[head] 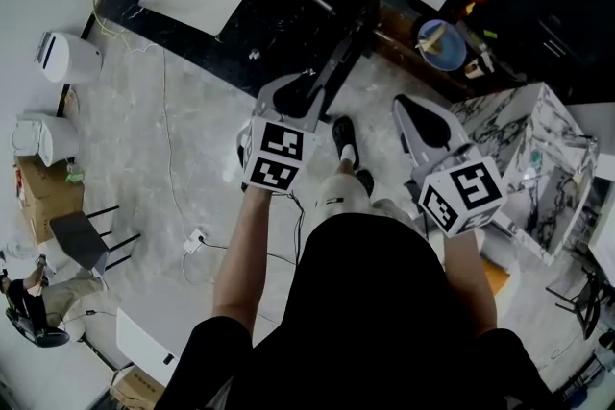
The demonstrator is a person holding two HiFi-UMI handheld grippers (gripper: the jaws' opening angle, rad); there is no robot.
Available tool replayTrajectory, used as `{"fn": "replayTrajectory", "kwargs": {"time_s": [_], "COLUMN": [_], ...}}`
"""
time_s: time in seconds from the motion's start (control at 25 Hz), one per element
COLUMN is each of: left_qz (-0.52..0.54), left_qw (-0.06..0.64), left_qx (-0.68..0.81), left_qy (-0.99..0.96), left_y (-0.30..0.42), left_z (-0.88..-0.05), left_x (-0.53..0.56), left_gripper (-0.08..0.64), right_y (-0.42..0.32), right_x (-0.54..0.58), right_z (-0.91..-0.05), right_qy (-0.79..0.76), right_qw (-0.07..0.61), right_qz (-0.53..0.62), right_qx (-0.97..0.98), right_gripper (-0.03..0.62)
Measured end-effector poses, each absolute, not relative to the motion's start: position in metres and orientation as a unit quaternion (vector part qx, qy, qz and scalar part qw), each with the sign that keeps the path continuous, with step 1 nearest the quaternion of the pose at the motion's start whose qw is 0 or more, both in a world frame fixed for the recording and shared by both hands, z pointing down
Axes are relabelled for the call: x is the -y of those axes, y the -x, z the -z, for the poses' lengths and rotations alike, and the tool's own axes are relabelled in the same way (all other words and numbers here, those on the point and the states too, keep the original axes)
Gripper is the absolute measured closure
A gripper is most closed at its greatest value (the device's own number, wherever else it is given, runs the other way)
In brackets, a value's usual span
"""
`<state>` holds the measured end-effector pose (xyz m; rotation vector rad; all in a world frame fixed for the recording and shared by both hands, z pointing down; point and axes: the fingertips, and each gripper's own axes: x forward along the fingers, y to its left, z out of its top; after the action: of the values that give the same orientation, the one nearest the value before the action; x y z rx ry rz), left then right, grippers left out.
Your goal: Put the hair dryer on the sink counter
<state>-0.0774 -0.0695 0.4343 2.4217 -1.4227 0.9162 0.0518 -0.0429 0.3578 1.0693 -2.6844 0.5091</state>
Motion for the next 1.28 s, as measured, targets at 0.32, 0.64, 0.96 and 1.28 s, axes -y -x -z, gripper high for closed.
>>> {"fn": "replayTrajectory", "kwargs": {"time_s": [0.32, 0.64, 0.96, 1.28], "left_qz": [-0.285, -0.248, -0.209, -0.155], "left_qw": [0.092, 0.088, 0.075, 0.062], "left_qx": [0.505, 0.527, 0.547, 0.572], "left_qy": [-0.81, -0.808, -0.807, -0.803], "left_y": [0.07, 0.065, 0.071, 0.097], "left_z": [-0.417, -0.391, -0.358, -0.317], "left_x": [0.015, -0.018, -0.032, -0.046], "left_gripper": [0.479, 0.526, 0.538, 0.561], "right_y": [-0.054, -0.058, -0.045, -0.018], "right_x": [0.005, -0.009, -0.011, -0.017], "right_z": [-0.349, -0.333, -0.318, -0.296], "right_qy": [-0.348, -0.343, -0.334, -0.326], "right_qw": [0.096, 0.079, 0.068, 0.054], "right_qz": [-0.159, -0.146, -0.131, -0.109], "right_qx": [0.919, 0.925, 0.931, 0.937], "right_gripper": [0.583, 0.583, 0.583, 0.583]}}
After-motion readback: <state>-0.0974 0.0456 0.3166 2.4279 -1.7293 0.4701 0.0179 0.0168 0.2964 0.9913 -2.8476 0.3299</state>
